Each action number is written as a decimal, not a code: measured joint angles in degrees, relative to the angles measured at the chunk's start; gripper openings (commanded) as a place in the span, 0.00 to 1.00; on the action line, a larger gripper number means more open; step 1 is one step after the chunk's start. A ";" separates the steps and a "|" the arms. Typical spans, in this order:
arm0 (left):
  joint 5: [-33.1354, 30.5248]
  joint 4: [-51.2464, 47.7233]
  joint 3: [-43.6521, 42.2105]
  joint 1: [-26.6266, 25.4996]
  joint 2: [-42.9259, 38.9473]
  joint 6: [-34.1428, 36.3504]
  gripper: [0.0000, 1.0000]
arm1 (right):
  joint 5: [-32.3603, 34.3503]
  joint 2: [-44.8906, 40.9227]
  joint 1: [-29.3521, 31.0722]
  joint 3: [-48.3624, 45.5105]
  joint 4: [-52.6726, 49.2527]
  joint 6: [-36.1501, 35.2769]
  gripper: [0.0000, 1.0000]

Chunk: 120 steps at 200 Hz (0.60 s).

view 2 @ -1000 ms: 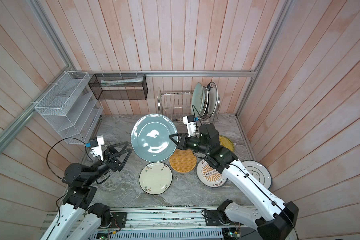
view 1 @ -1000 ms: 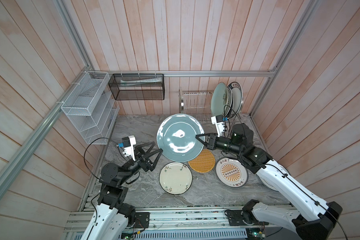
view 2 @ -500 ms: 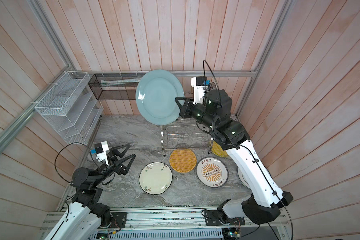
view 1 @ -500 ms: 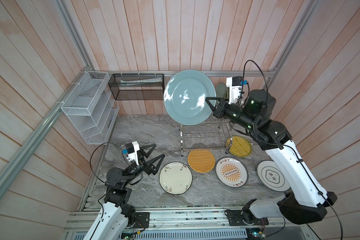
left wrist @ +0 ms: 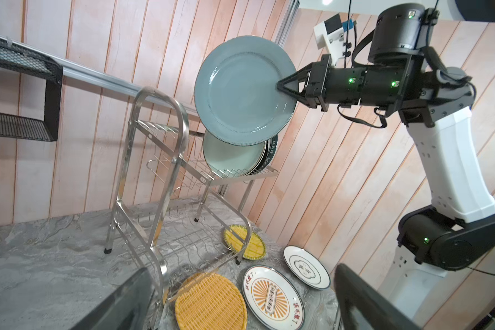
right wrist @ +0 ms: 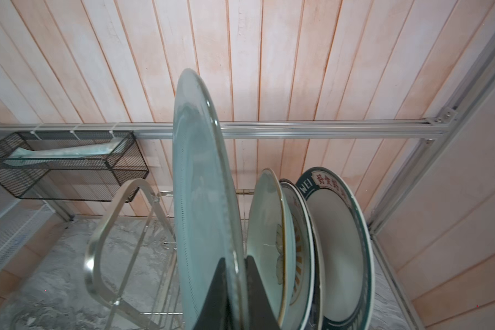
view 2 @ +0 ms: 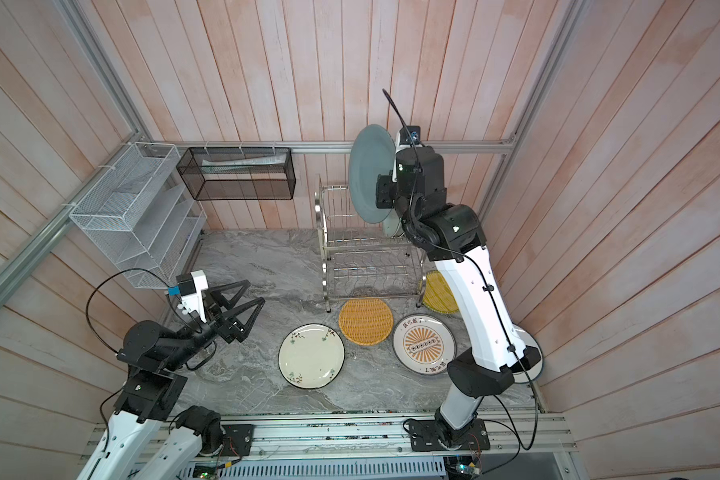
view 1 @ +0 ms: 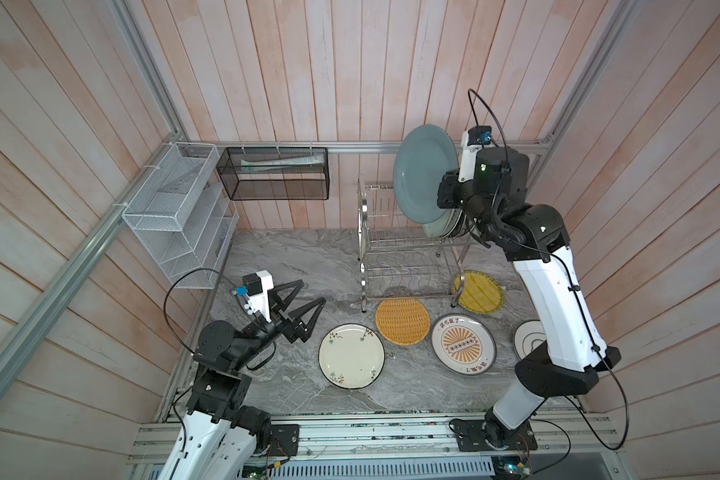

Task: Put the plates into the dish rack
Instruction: 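Lower the pale blue-green plate into the rack slot beside the flower plate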

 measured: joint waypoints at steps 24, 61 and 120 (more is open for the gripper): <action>-1.22 -7.61 0.98 0.00 0.42 4.33 1.00 | 3.98 0.28 -0.02 0.00 -0.92 -2.32 0.00; -3.37 -14.25 0.70 0.00 0.46 8.98 1.00 | 7.39 0.33 -0.02 -0.13 -0.72 -4.57 0.00; -5.07 -16.87 0.24 0.04 1.14 10.49 1.00 | 10.01 0.33 -0.02 -3.93 0.72 -5.90 0.00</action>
